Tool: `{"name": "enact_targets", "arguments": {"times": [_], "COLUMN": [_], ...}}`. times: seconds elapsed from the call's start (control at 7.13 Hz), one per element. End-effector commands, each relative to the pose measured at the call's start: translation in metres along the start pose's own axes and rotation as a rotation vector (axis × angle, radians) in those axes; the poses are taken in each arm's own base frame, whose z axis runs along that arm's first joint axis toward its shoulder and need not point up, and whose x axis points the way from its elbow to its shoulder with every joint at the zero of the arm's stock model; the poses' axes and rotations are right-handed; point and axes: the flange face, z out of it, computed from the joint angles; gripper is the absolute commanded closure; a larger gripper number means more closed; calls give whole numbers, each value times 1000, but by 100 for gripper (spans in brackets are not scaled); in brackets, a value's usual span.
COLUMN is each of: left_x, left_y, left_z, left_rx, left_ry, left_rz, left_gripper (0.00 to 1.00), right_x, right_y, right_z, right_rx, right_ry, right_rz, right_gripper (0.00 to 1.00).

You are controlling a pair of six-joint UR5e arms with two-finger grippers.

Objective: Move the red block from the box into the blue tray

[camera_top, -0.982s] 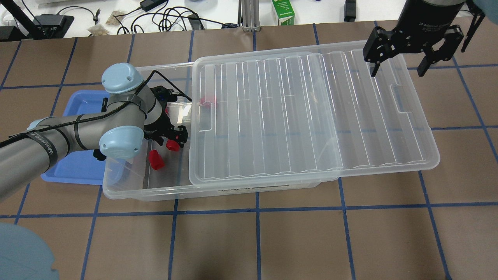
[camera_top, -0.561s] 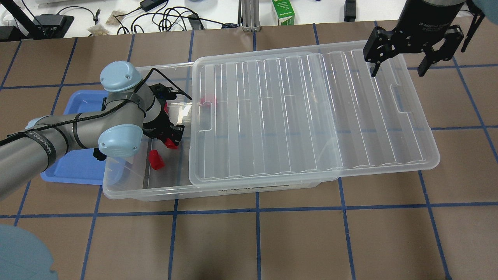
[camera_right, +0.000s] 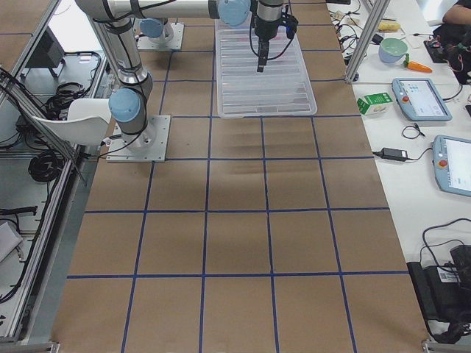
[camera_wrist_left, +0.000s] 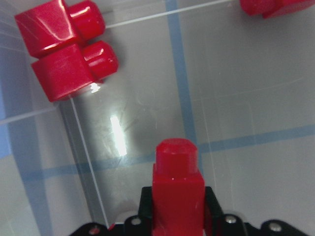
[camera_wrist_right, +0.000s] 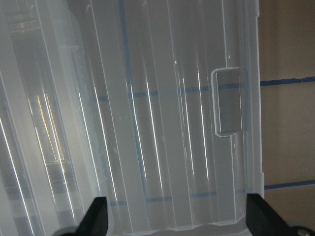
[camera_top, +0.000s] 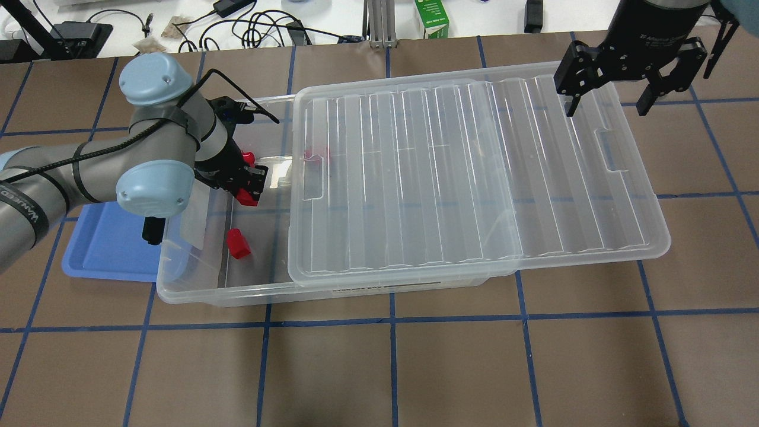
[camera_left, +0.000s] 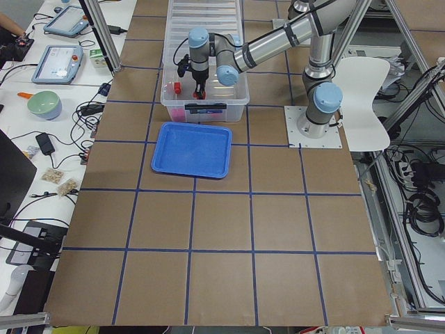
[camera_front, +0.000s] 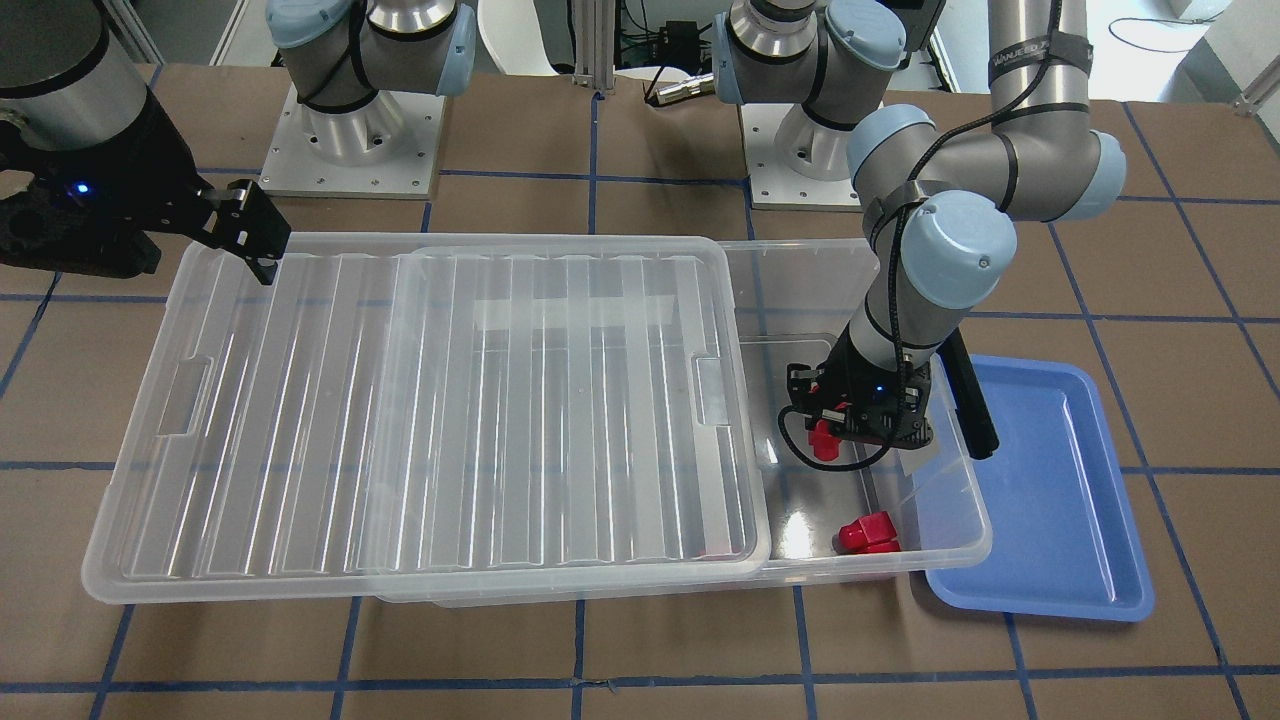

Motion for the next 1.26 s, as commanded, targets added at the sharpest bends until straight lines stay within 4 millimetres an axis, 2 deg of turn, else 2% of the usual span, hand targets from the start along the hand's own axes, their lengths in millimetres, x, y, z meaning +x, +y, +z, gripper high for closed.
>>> {"name": "enact_targets", "arguments": {"times": [0.0,0.14,0.28,0.42,0.56,0.84,0.98,1.12], "left_x": [0,-17,-57,-101,-144,-193,-222,-242], "left_y": [-3,-5,-6,-4,-2,-9,-16,-11], "left_z": [-76,-108,-141,-161,-151,-112,-87,-54], "left_rx": [-29,-39,-41,-37,-55,-69,-64,-103], "left_ry": [5,6,5,13,26,49,45,85], "left_rz": [-8,-39,-115,-175,-176,-85,-73,-64], "left_gripper": [100,100,100,100,100,100,100,100], "right_x": [0,1,0,0,1,1,1,2], "right_y": [0,0,0,1,1,1,0,-1], "right_z": [0,0,0,1,2,2,2,2], "right_rx": [-1,-2,-3,-11,-15,-12,-6,-6], "right_ry": [3,3,3,3,5,5,6,6], "right_rz": [2,4,2,2,3,-5,-4,-3], "right_gripper": [0,0,0,0,0,0,0,0]}}
